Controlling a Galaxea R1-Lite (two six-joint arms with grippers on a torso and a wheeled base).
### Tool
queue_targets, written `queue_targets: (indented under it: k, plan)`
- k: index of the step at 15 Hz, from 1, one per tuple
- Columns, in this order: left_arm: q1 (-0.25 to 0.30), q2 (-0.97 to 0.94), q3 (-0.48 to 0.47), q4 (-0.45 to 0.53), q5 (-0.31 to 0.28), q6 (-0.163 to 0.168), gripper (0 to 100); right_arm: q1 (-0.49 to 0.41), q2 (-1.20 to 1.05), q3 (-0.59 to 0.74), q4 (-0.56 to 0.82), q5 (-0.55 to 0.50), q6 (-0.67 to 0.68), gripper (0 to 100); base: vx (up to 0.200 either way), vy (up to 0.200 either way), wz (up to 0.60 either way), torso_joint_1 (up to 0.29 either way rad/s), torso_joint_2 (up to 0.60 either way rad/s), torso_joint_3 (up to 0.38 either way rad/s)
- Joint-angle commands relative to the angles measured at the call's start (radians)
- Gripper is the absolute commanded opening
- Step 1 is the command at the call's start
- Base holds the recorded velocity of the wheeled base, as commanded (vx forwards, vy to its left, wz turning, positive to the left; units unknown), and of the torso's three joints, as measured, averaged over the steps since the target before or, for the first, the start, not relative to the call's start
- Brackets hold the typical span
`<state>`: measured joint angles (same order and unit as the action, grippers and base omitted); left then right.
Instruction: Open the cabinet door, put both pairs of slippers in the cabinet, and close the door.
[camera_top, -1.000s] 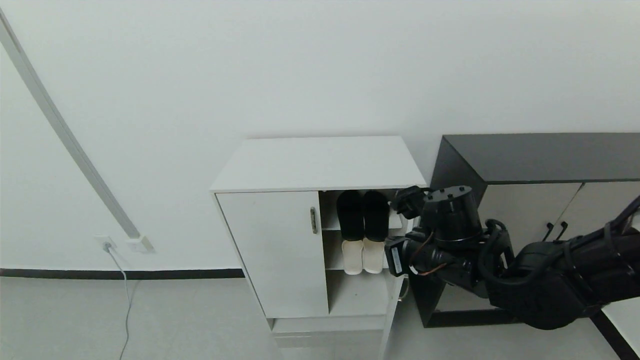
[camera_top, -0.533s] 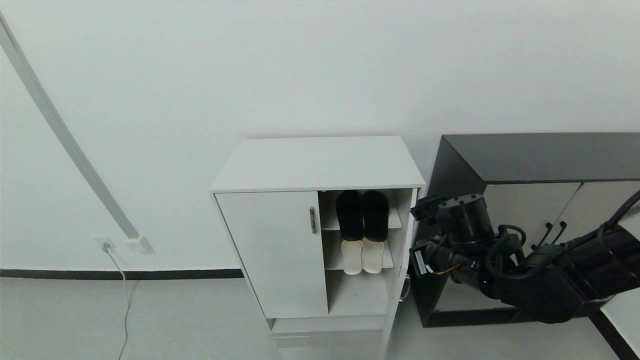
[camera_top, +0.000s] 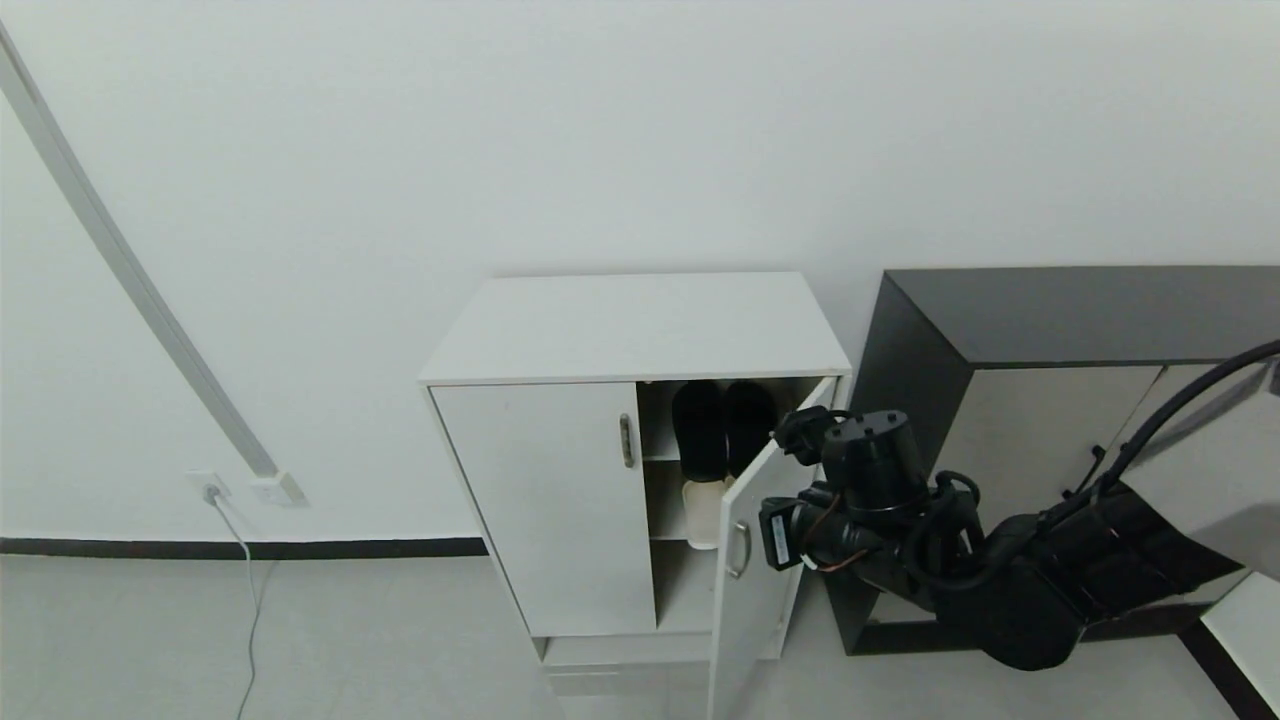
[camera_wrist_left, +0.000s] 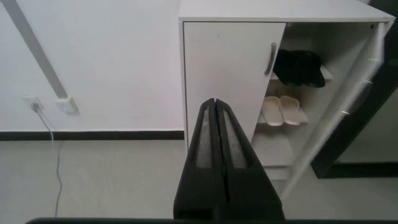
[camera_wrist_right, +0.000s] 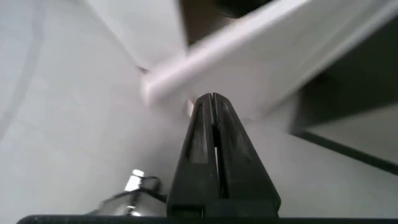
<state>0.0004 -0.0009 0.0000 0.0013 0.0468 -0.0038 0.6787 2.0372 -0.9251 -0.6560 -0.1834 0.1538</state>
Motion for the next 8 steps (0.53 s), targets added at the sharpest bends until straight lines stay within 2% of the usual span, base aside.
queue_targets:
  k: [1, 2, 4, 8]
  plan:
    - [0.001, 0.001, 0.000, 0.000, 0.001, -0.001, 0, 0.009, 0.018, 0.003, -0.033, 0.007, 0.003, 0, 0.000, 0.000, 0.00, 0.000, 0.00, 0.000]
    - [0.001, 0.001, 0.000, 0.000, 0.001, -0.001, 0, 0.009, 0.018, 0.003, -0.036, 0.007, 0.003, 0, 0.000, 0.000, 0.00, 0.000, 0.00, 0.000]
    - [0.001, 0.001, 0.000, 0.000, 0.001, -0.001, 0, 0.018, 0.021, 0.074, -0.159, 0.004, -0.008, 0, 0.000, 0.000, 0.00, 0.000, 0.00, 0.000]
    - [0.001, 0.001, 0.000, 0.000, 0.001, 0.002, 0, 0.044, 0.032, 0.127, -0.231, 0.009, -0.010, 0, 0.000, 0.000, 0.00, 0.000, 0.00, 0.000]
